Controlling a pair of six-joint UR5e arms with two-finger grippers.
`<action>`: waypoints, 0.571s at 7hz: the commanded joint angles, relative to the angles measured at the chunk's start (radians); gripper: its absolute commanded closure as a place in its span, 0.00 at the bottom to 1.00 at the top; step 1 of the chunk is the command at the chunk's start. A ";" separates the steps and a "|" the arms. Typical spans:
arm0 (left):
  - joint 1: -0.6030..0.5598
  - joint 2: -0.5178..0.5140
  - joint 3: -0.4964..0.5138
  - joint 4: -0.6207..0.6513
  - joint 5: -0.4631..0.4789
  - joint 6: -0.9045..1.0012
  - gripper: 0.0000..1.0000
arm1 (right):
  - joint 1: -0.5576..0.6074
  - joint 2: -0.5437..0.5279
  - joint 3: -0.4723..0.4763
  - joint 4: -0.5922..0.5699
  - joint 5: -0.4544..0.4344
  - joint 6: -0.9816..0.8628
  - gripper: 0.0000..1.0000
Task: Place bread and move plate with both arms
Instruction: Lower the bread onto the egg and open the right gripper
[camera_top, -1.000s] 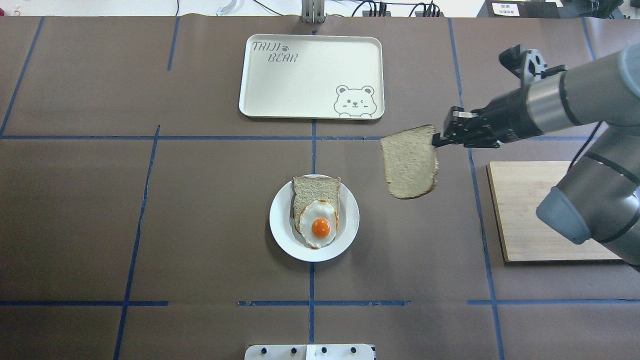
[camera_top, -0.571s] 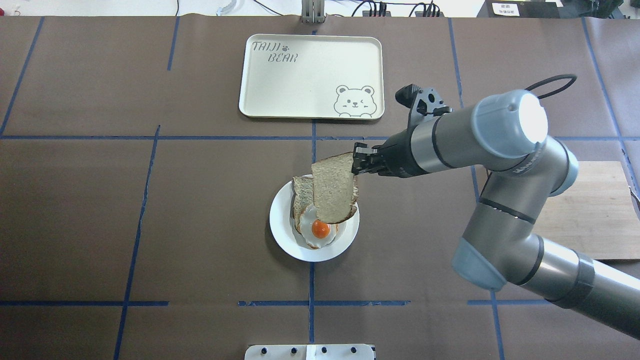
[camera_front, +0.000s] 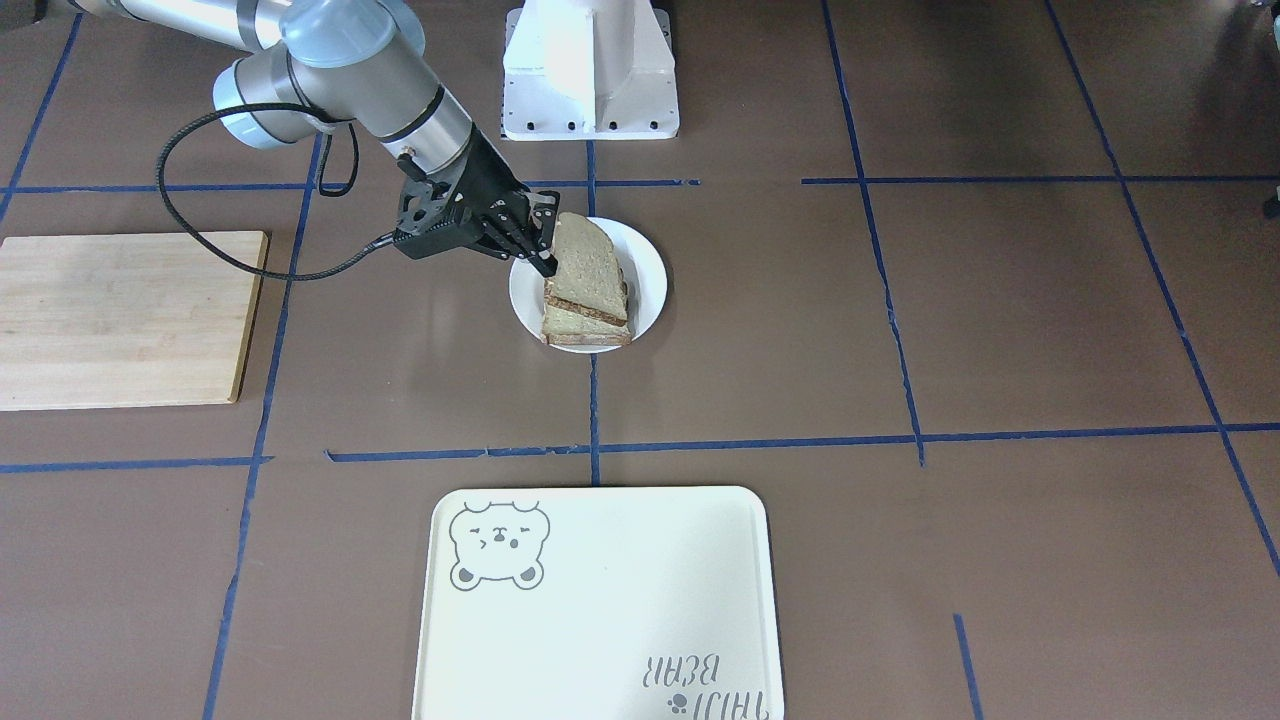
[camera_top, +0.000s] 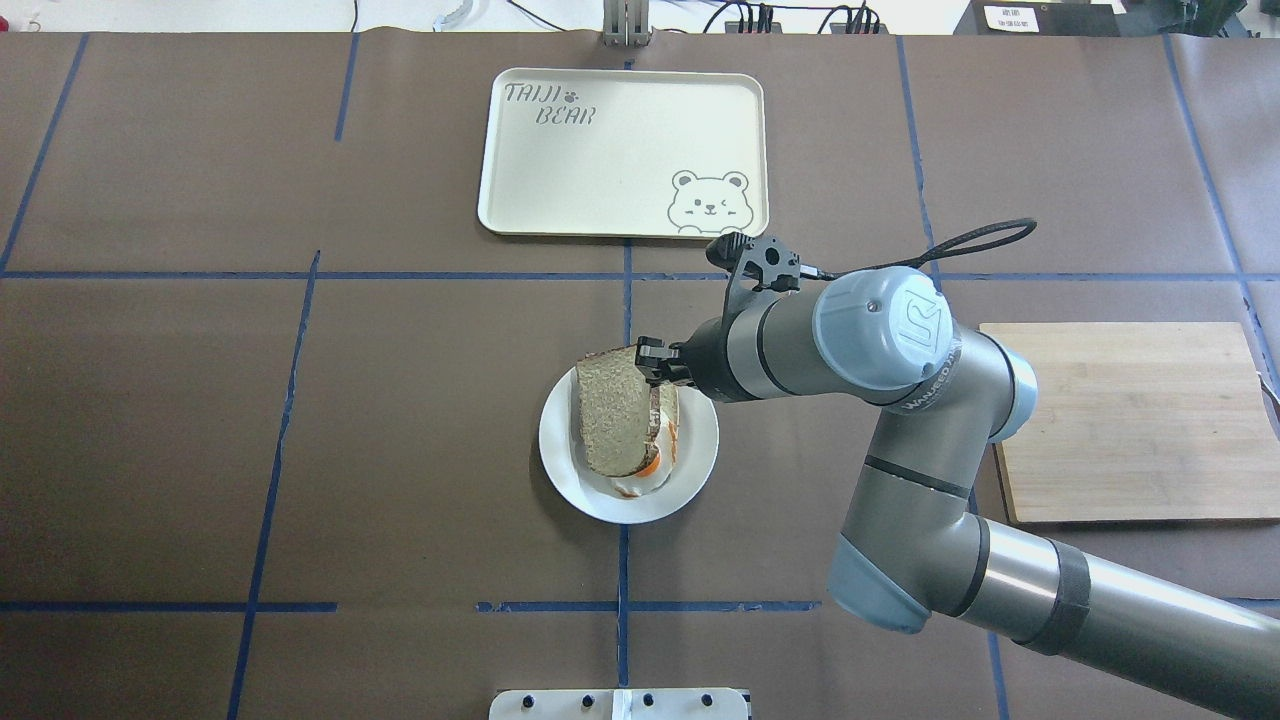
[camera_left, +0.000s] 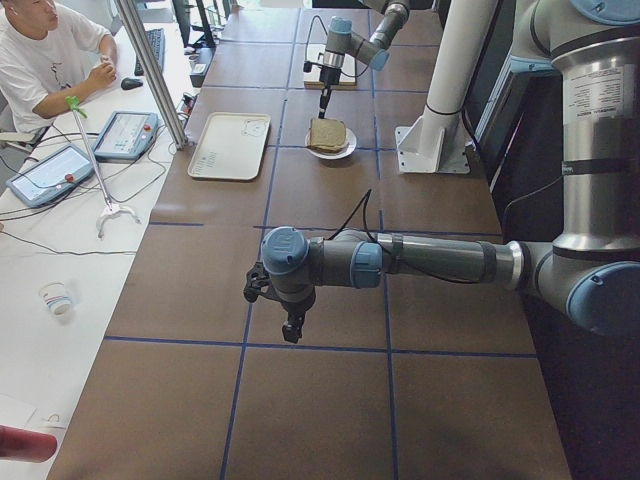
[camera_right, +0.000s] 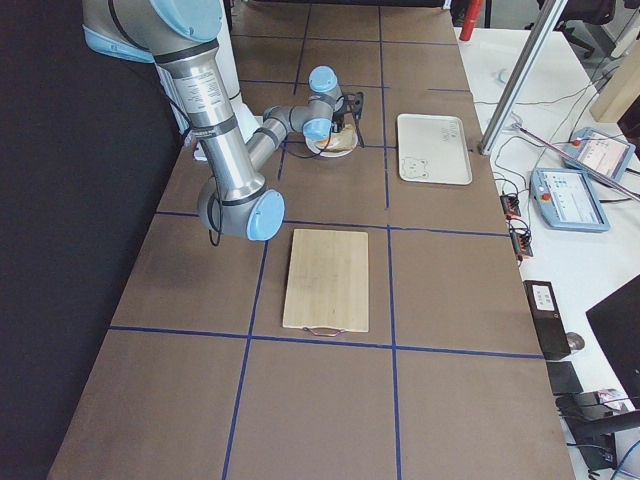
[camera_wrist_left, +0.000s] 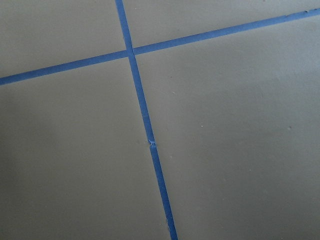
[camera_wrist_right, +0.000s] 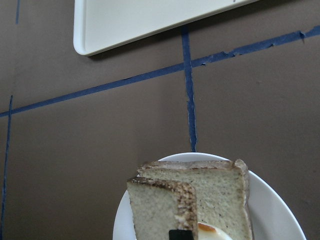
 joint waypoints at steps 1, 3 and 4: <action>0.000 0.000 0.000 0.000 0.000 0.000 0.00 | -0.013 -0.012 -0.013 0.002 -0.014 -0.002 1.00; 0.000 0.000 -0.005 -0.002 0.000 0.000 0.00 | -0.015 -0.038 -0.015 0.002 -0.026 -0.007 0.75; 0.000 0.000 -0.003 -0.002 0.000 0.000 0.00 | -0.016 -0.043 -0.015 0.001 -0.033 -0.010 0.16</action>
